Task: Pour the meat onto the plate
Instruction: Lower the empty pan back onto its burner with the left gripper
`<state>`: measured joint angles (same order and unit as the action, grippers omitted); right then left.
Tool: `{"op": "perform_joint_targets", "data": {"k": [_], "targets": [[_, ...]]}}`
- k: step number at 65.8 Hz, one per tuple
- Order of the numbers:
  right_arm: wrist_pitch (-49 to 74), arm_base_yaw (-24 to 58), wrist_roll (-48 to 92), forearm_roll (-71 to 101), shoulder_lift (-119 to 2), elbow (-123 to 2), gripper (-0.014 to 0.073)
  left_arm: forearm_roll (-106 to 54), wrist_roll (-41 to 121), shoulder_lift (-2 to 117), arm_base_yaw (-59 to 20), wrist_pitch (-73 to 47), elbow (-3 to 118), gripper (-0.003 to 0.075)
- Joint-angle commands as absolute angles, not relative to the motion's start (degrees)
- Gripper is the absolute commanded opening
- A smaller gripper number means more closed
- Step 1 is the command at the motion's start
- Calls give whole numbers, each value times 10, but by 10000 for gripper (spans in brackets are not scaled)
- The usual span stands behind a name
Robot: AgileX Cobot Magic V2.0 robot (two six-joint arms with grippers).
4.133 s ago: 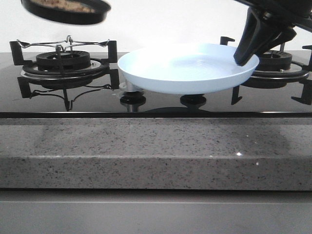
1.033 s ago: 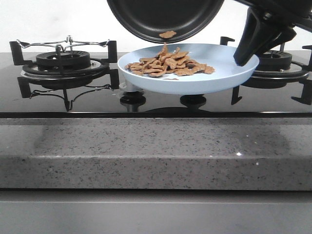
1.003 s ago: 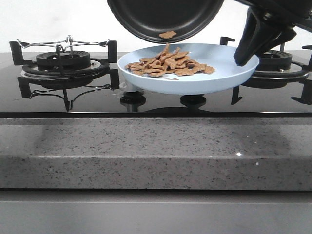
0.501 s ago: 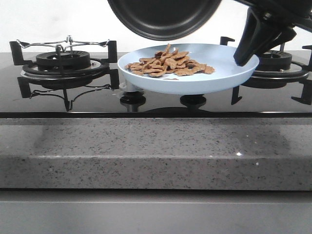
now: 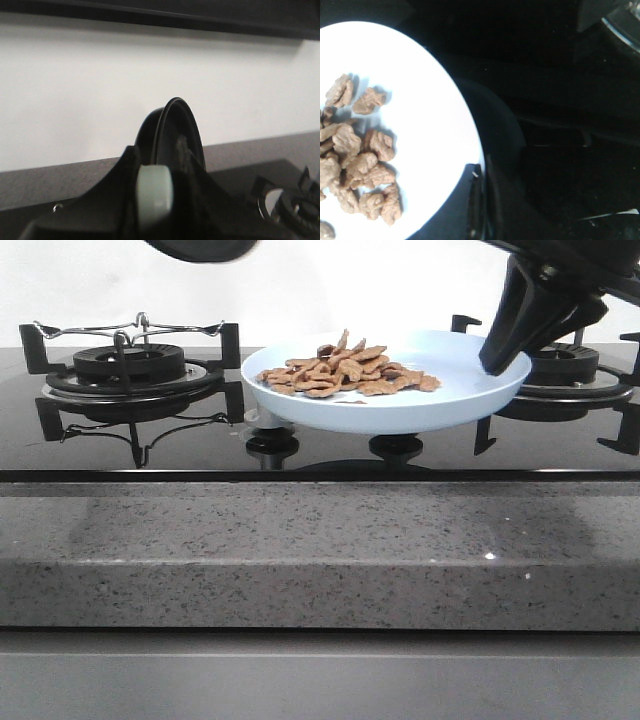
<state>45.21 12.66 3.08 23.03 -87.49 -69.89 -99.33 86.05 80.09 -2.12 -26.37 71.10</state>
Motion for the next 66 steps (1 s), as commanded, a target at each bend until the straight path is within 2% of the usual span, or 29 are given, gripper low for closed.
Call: {"op": "perform_joint_targets", "data": {"k": [1, 11, 24, 66], "targets": [[433, 127, 35, 239, -850, -713, -69, -1030, 738, 789, 18, -271, 731, -20], [433, 127, 35, 239, -850, -713, -69, -1037, 626, 829, 79, -326, 731, -20], [433, 127, 35, 239, -850, -713, -69, -1068, 557, 895, 122, -423, 731, -20], [433, 127, 35, 239, -850, -713, -69, -1067, 547, 985, 149, -480, 729, -20]]}}
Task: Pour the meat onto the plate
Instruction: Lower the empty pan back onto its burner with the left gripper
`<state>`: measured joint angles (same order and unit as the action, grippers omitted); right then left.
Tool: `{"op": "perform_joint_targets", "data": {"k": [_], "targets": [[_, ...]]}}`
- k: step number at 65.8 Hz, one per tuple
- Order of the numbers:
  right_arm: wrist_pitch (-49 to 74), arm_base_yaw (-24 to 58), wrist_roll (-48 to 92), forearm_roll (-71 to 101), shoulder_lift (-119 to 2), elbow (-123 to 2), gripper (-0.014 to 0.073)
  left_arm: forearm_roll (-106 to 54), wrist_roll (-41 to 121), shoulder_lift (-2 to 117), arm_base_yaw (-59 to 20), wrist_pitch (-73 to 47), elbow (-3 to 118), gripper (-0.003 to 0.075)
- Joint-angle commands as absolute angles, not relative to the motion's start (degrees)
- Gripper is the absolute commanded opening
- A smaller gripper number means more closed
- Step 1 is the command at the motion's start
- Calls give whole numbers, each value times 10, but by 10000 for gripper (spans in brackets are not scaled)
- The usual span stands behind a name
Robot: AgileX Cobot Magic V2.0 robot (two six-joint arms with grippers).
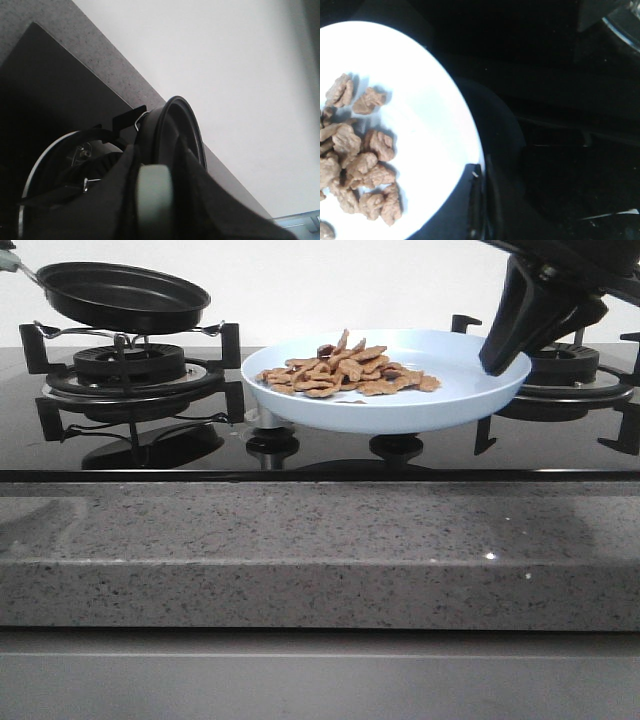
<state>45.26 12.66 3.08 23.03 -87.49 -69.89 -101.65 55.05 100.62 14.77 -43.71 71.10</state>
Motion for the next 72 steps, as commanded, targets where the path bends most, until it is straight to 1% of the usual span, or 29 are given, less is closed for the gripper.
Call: {"op": "perform_joint_targets", "data": {"k": [1, 24, 38, 43, 47, 55, 57, 63, 67, 72], "targets": [[433, 127, 35, 239, -850, -713, -69, -1067, 547, 984, 149, -480, 729, -20], [433, 127, 35, 239, -850, -713, -69, -1057, 547, 984, 151, -437, 728, -20], [433, 127, 35, 239, -850, -713, -69, -1028, 547, 984, 151, -439, 728, -10], [433, 127, 35, 239, -850, -713, -69, -1014, 547, 984, 151, -451, 728, 31], [433, 127, 35, 239, -850, -713, -69, -1009, 547, 984, 151, -459, 728, 87], [433, 127, 35, 239, -850, -713, -69, -1009, 547, 984, 151, -463, 728, 232], [433, 127, 35, 239, -850, -713, -69, -1008, 547, 984, 151, -463, 728, 278], [433, 127, 35, 239, -850, -713, -69, -1008, 547, 984, 153, -463, 728, 379], [433, 127, 35, 239, -850, -713, -69, -1004, 547, 984, 157, -463, 728, 418], [433, 127, 35, 239, -850, -713, -69, -989, 547, 982, 169, -465, 729, 426]]}}
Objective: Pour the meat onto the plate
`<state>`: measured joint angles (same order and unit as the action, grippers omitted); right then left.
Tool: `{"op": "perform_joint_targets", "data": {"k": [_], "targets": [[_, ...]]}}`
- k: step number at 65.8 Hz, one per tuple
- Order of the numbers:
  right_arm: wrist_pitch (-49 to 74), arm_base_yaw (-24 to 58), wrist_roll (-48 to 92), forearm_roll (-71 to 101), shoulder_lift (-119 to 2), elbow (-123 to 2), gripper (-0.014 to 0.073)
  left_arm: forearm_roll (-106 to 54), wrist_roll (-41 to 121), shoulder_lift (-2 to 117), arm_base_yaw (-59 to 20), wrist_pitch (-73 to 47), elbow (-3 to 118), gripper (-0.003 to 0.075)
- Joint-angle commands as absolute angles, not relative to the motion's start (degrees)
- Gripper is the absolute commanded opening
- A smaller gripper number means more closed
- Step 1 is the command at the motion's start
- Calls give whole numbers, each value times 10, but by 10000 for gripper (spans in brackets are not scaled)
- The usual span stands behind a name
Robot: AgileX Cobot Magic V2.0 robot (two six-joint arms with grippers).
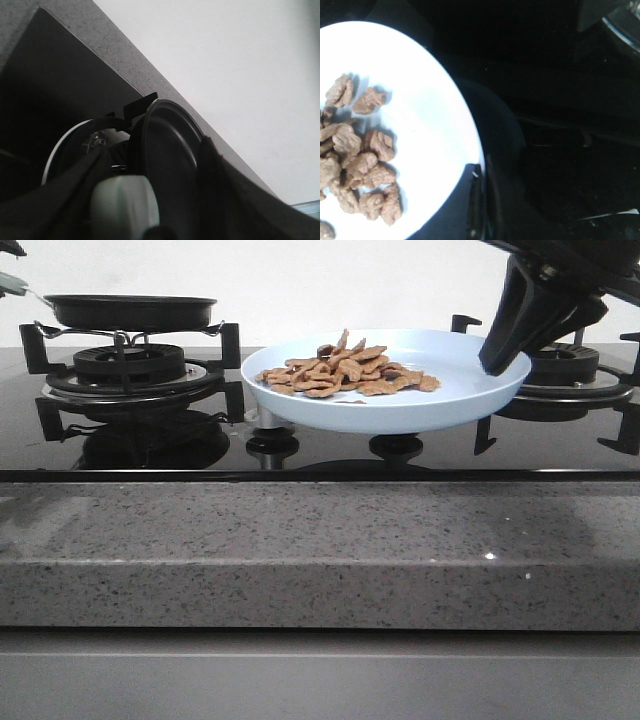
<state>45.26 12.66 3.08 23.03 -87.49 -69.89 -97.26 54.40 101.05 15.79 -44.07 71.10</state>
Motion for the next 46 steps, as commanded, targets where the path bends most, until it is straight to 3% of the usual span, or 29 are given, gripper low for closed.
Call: {"op": "perform_joint_targets", "data": {"k": [1, 30, 46], "targets": [[433, 127, 35, 239, -850, -713, -69, -982, 547, 982, 171, -467, 730, 427], [433, 127, 35, 239, -850, -713, -69, -729, 482, 900, 242, -492, 772, 426], [433, 127, 35, 239, -850, -713, -69, -617, 440, 806, 160, -479, 784, 426]]}}
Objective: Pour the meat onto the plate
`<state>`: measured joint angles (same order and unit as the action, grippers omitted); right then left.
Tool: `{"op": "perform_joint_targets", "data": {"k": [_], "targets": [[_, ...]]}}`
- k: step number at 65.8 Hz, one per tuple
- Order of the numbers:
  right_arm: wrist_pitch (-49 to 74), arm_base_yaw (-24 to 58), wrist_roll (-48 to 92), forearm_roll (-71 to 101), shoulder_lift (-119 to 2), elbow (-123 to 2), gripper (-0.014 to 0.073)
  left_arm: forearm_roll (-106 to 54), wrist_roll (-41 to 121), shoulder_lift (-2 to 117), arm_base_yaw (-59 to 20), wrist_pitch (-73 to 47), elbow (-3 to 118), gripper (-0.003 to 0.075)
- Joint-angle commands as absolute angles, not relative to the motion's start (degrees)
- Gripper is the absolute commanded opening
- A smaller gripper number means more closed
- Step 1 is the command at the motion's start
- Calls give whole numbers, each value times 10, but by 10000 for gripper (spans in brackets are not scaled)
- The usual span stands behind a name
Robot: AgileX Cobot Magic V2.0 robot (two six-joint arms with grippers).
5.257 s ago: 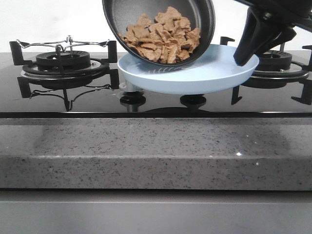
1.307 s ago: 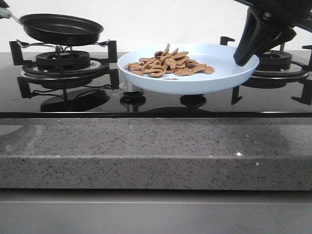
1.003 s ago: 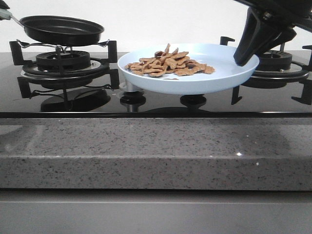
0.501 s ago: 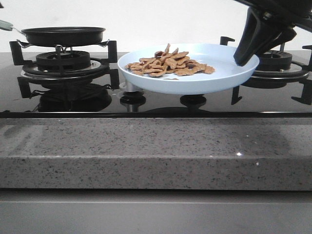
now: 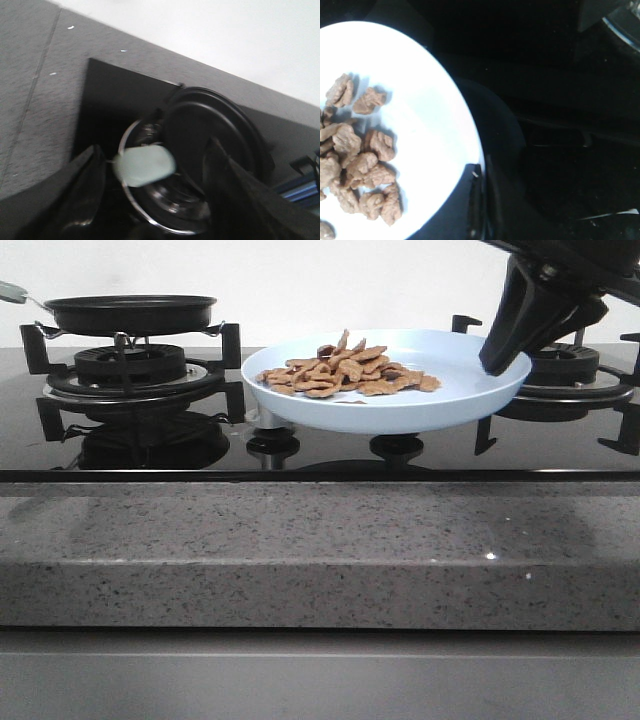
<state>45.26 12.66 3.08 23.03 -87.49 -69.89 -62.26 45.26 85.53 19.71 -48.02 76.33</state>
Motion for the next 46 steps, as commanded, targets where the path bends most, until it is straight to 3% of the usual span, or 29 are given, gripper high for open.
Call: {"op": "perform_joint_targets", "data": {"k": [1, 18, 46], "targets": [[433, 127, 35, 239, -850, -713, -69, -601, 434, 798, 147, -477, 784, 426], [433, 127, 35, 239, -850, -713, -69, -223, 193, 717, -7, -439, 769, 419], [433, 127, 35, 239, -850, -713, -69, -187, 159, 544, -46, -395, 554, 419]]}}
